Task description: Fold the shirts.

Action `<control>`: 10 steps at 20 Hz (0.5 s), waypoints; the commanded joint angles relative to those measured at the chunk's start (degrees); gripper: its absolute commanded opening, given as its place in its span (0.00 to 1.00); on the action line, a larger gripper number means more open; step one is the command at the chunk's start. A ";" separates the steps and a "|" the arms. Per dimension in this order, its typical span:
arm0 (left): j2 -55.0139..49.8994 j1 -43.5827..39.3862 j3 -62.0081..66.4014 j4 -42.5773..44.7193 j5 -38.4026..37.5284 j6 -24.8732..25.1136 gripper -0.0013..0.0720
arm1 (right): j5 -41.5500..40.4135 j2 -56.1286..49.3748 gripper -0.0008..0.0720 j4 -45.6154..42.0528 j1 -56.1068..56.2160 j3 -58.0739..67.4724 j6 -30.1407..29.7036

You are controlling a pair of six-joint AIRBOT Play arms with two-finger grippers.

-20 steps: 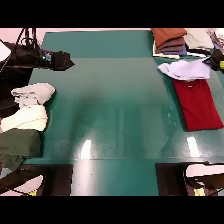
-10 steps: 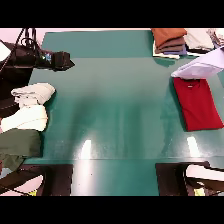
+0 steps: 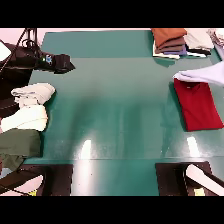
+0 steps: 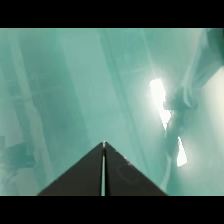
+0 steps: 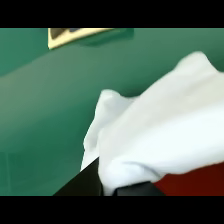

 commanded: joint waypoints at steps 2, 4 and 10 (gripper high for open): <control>0.02 -0.02 -0.02 0.02 -0.90 0.07 0.05 | 3.19 9.16 0.04 -0.83 -3.74 -12.28 0.24; 0.02 -0.02 -0.02 0.02 -0.94 0.48 0.05 | 4.09 12.57 0.22 -0.85 -5.68 -17.33 0.24; 0.00 -0.02 -0.02 0.02 -1.29 0.48 0.05 | 4.72 20.63 0.78 -0.24 -11.63 -26.49 0.22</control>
